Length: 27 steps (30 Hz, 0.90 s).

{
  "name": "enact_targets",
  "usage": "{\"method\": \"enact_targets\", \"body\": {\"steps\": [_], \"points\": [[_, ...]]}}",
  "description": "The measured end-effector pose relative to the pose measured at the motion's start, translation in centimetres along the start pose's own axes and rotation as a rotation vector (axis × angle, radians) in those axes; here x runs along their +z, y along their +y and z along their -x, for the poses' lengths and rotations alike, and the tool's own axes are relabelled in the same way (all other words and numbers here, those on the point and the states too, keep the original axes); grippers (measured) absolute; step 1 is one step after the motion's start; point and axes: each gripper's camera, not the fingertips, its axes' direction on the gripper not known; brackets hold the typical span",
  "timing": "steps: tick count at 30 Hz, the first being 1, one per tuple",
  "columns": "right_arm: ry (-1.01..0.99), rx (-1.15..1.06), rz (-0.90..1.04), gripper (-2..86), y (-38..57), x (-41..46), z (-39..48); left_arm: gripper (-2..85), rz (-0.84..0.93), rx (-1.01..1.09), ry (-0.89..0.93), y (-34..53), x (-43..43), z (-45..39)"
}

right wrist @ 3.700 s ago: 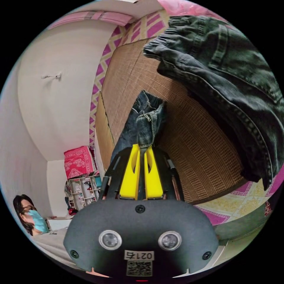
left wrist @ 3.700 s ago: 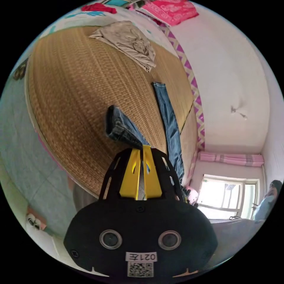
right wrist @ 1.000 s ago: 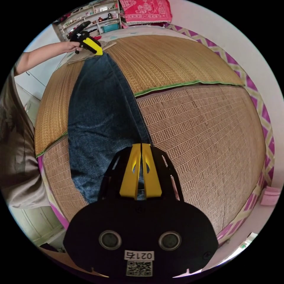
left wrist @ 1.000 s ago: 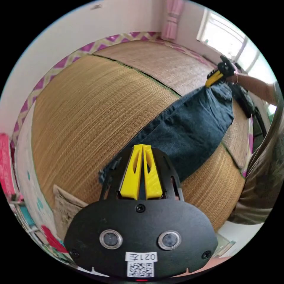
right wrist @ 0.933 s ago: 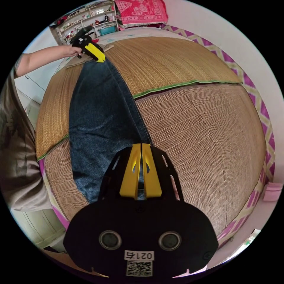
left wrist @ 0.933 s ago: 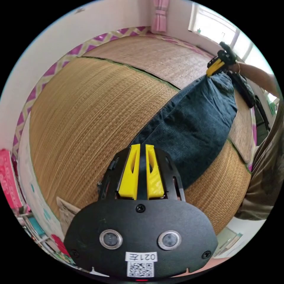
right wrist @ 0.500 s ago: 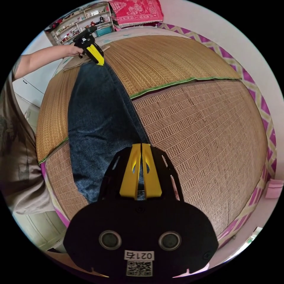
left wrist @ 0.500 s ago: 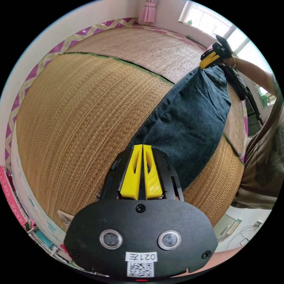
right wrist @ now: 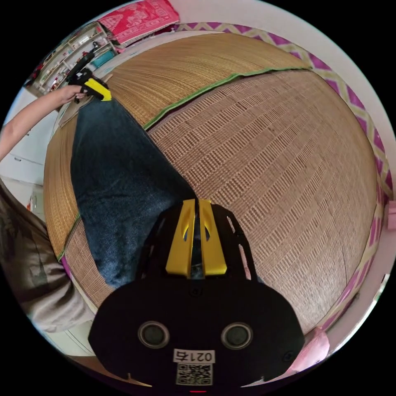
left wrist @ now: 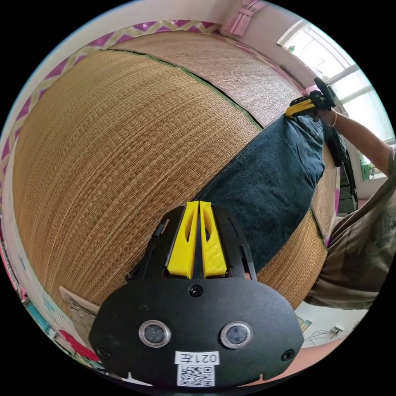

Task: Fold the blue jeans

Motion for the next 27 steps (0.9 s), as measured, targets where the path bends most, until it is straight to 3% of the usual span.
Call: {"method": "enact_targets", "body": {"steps": [3,6,11,12,15,17,21,22,24,25,27], "points": [[0.015,0.105,-0.068,3.0,2.4,-2.9,0.4,-1.0,-0.131,-0.077,-0.069,3.3,-3.1,-0.8],[-0.038,0.015,-0.166,3.0,4.9,-5.0,5.2,-1.0,-0.216,0.024,-0.048,6.2,-4.5,-5.2],[0.06,-0.264,0.092,-0.4,8.9,2.7,16.1,-1.0,-0.012,0.209,-0.071,8.5,3.4,-13.7],[0.08,-0.245,-0.01,-0.5,9.8,2.1,16.4,-1.0,-0.08,0.177,-0.101,10.1,3.7,-14.1],[0.013,-0.106,0.037,-0.7,11.2,0.9,16.2,-1.0,-0.119,-0.037,0.031,13.6,1.9,-11.9],[-0.004,-0.062,-0.062,-0.8,14.3,-1.5,17.8,-1.0,-0.225,-0.026,0.043,16.7,-0.1,-12.9],[0.047,-0.073,0.173,-0.9,17.7,5.7,21.5,-1.0,0.003,0.021,-0.039,21.6,5.0,-15.4],[0.09,-0.049,0.085,-0.9,18.9,6.4,22.4,-1.0,-0.076,-0.042,-0.017,23.7,4.3,-14.9],[0.091,-0.02,0.138,-0.9,19.1,6.6,23.1,-1.0,-0.098,-0.172,0.045,26.3,3.1,-13.8],[0.089,-0.015,0.106,-0.9,19.5,5.7,23.7,-1.0,-0.233,-0.211,0.06,29.1,1.0,-13.9],[0.114,0.022,0.001,-0.8,20.9,4.8,24.8,-0.9,-0.324,-0.288,0.035,33.4,-0.9,-14.0]]}}
